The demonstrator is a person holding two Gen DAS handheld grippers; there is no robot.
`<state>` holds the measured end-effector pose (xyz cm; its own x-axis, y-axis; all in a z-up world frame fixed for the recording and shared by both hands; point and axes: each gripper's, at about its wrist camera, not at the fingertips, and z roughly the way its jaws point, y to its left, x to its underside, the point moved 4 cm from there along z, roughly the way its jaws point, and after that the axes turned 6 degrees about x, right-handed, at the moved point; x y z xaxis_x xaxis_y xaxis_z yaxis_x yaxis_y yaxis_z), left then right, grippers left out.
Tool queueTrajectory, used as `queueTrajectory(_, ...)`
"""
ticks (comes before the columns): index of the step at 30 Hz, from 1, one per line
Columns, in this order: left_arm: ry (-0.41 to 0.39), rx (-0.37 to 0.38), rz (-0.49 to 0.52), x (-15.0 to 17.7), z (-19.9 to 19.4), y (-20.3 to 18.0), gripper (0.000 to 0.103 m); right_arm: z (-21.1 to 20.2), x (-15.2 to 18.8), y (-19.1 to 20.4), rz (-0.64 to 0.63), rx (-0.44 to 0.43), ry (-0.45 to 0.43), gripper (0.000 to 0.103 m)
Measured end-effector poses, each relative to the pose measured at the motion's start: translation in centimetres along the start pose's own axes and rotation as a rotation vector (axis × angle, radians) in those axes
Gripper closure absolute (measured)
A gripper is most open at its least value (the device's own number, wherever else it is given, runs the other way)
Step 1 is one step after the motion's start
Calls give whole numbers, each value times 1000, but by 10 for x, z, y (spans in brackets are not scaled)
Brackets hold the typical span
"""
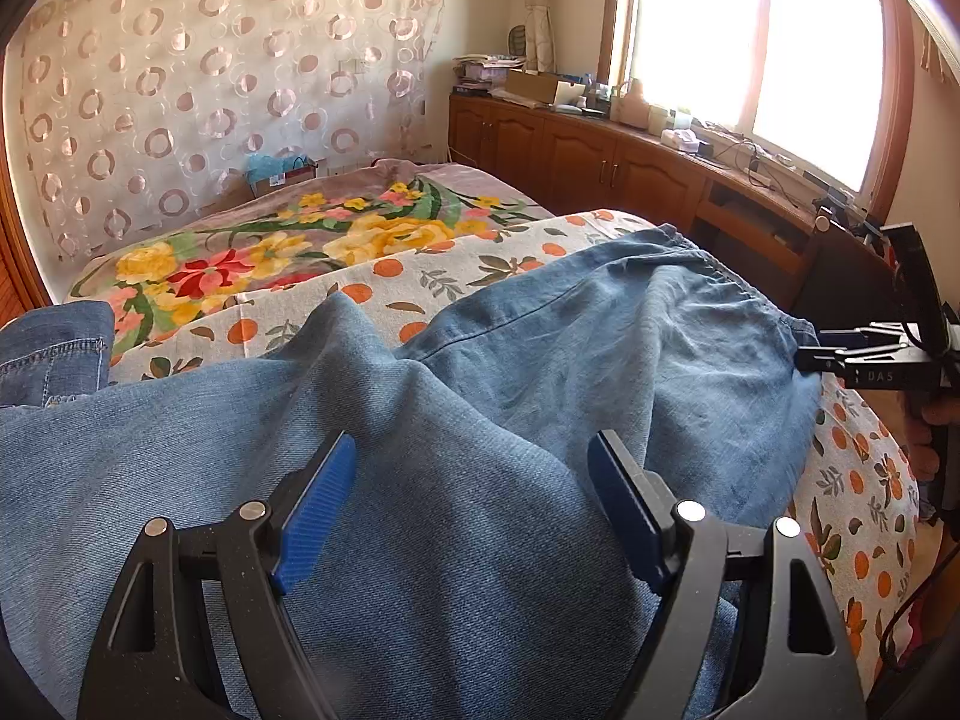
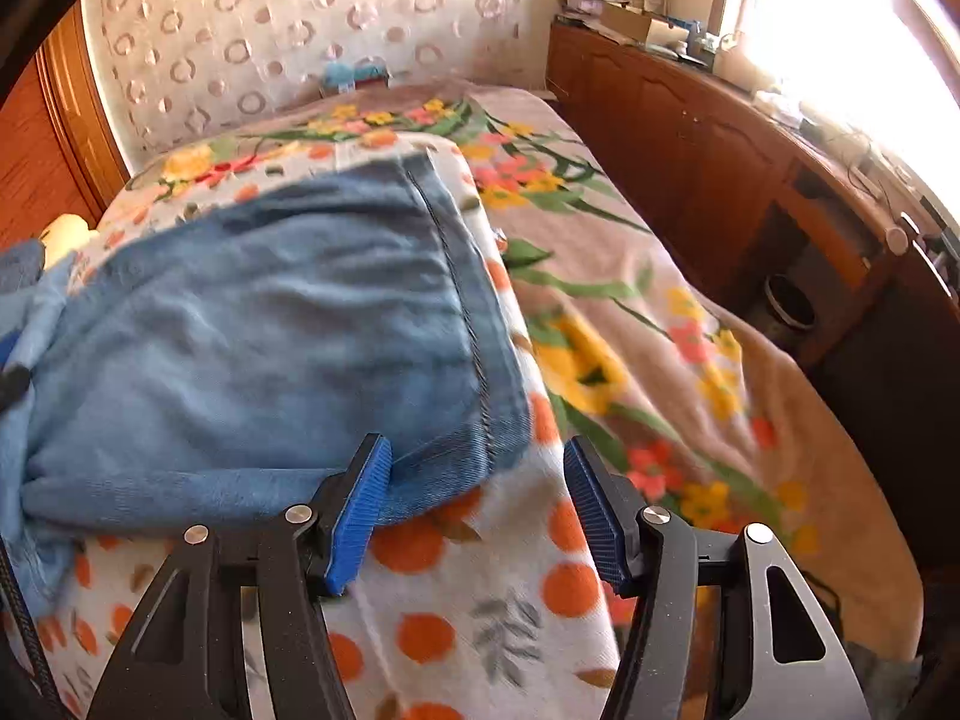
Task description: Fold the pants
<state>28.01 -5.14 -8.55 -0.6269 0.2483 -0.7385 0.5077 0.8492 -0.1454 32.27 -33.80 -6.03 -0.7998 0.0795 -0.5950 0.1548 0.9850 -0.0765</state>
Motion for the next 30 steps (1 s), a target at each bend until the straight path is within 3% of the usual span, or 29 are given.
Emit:
queueTrajectory(2,0,-2,2,0,0,0,23,-2,-1,-3,23,-12,1,42)
queueTrajectory(7,0,-7,5,0,-1,1,23,-2,-1,0,34,-39,-13,61)
queueTrajectory(14,-1,-16,9,0,-1,0,23,-2,4,-5,60,-78,-23,73)
queueTrajectory(18,-5,-16,5,1,-2,0,23,-5,4,-8,98,-135,-32,85)
queueTrajectory(24,-19,-56,-29,-1,-22,8,23,-31,-6,-4,109,-210,-153,89)
queueTrajectory(30,-76,-115,-87,6,-84,22,23,-70,-22,29,46,-332,-268,89)
